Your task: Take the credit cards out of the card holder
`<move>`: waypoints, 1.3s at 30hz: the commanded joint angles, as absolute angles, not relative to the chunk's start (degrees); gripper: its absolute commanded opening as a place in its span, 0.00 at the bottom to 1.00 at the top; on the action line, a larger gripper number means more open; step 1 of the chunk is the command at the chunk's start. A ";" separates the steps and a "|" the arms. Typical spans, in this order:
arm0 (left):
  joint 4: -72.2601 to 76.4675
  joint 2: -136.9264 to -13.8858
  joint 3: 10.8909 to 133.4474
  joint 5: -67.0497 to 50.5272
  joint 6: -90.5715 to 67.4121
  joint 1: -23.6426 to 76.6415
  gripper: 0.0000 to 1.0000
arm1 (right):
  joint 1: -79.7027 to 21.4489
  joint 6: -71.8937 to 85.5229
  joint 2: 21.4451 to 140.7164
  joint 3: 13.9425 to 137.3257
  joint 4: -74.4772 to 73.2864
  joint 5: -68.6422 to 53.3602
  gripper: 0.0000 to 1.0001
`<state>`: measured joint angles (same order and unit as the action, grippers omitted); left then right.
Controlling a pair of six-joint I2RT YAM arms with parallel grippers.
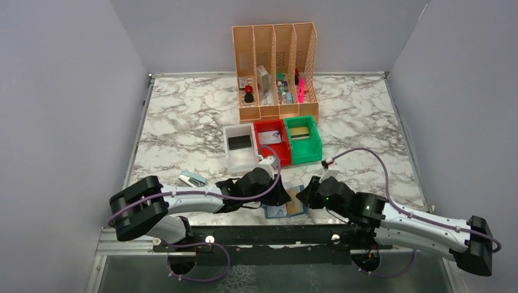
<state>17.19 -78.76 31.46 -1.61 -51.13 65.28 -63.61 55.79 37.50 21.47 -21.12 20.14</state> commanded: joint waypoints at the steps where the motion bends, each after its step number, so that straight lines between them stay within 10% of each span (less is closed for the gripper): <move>1: 11.30 -75.55 30.77 4.22 -50.43 65.41 0.35 | -63.43 53.12 43.60 24.11 -17.55 16.69 0.23; 17: 14.94 -84.32 35.79 -2.36 -47.34 65.41 0.51 | -63.46 60.97 56.41 22.63 -23.06 24.08 0.23; 39: 17.19 -92.02 33.58 0.10 -52.51 65.66 0.47 | -63.46 63.94 52.63 14.78 -17.36 20.98 0.25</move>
